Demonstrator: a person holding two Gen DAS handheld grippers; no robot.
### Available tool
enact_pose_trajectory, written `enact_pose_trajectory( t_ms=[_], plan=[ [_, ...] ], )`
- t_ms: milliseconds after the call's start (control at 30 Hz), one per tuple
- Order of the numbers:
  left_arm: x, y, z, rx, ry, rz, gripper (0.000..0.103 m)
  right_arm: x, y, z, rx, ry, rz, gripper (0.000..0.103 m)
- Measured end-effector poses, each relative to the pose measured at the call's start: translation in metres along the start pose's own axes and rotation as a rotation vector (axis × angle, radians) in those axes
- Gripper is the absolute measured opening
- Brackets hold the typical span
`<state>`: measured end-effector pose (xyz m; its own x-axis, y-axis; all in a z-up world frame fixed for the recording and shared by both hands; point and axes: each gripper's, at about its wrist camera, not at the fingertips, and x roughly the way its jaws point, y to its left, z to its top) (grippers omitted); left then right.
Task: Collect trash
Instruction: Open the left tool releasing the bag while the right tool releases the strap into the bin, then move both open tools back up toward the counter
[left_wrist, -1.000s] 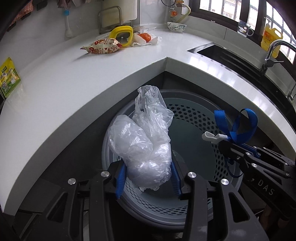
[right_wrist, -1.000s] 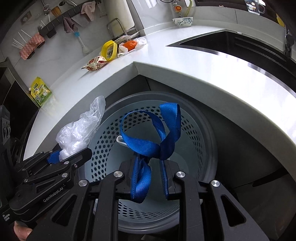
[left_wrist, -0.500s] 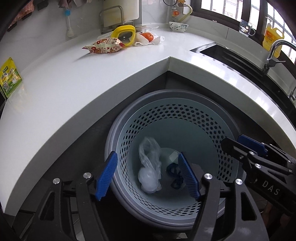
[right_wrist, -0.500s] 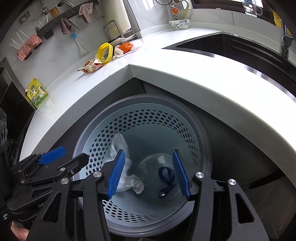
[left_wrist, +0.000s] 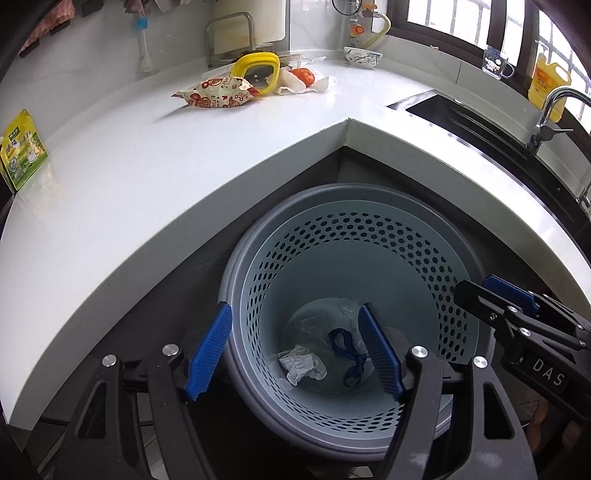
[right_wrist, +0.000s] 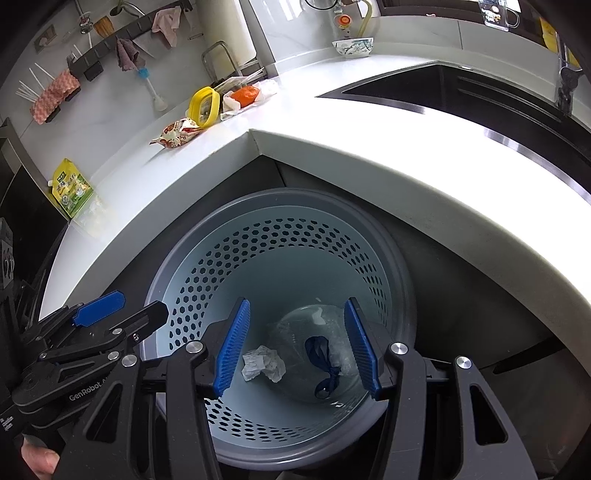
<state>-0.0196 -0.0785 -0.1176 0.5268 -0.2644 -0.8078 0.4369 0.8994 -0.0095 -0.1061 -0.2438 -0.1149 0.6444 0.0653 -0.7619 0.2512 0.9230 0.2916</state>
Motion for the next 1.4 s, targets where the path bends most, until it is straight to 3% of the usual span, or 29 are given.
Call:
enact_pose_trajectory(
  t_ms=[733, 1400],
  plan=[
    [-0.027, 0.022, 0.030, -0.056, -0.071, 0.052, 0.078, -0.026, 0.016, 0.024, -0.036, -0.077, 0.017, 0.056],
    [-0.040, 0.050, 0.065, -0.111, -0.137, 0.087, 0.086, -0.010, 0.034, 0.061, -0.084, -0.083, 0.048, 0.063]
  ],
)
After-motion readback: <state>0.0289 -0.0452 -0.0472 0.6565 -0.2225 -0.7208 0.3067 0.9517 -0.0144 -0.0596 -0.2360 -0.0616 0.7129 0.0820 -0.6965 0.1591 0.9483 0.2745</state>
